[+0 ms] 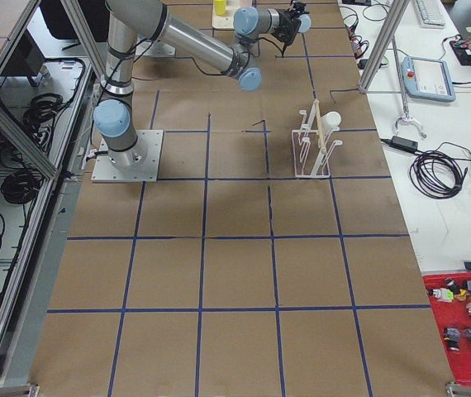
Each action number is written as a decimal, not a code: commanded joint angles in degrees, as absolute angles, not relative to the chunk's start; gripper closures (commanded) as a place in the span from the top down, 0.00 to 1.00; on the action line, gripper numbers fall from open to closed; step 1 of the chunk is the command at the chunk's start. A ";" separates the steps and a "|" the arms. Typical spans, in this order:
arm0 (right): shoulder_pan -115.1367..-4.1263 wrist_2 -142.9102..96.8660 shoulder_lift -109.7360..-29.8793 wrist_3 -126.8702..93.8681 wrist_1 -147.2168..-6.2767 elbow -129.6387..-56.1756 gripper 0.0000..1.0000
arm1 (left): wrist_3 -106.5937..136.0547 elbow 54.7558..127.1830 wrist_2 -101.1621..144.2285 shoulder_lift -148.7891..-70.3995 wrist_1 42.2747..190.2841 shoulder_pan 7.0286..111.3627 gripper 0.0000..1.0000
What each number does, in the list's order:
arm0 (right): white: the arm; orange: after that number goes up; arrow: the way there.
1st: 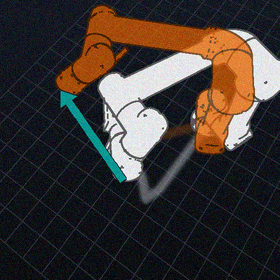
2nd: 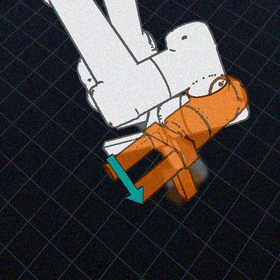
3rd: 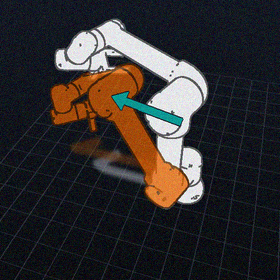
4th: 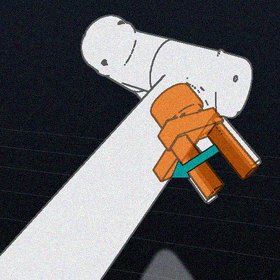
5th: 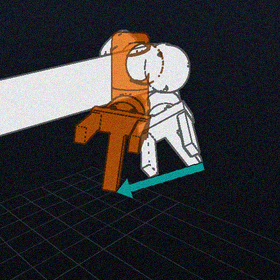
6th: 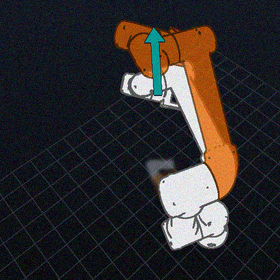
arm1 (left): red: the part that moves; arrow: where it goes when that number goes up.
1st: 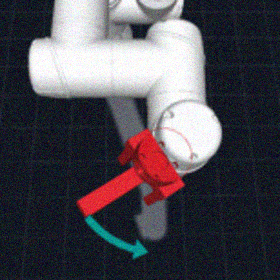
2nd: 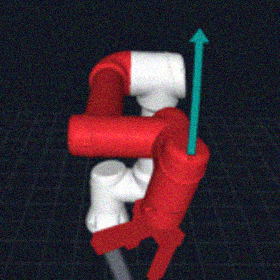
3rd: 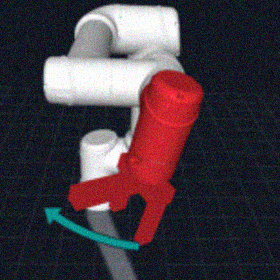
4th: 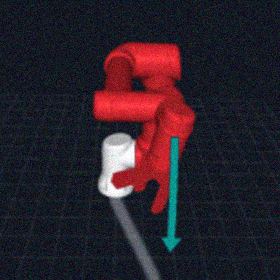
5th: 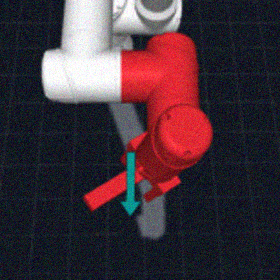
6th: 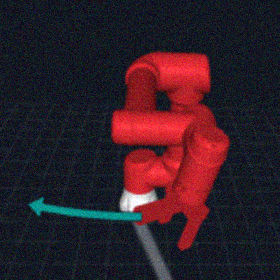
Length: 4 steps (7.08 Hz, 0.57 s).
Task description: Transfer IKEA cup to right arm and place on rack
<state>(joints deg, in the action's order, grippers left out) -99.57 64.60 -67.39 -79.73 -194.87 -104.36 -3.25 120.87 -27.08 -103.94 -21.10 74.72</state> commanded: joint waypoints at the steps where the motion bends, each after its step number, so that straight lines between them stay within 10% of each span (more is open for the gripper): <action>1: -94.07 64.60 -67.67 -61.38 -194.85 -104.15 0.29 | -3.25 121.47 -27.76 -104.23 -17.61 71.03 0.98; 4: -83.36 65.47 -67.94 -23.74 -194.68 -104.59 0.09 | -3.34 118.41 -51.72 -104.15 0.79 72.24 0.97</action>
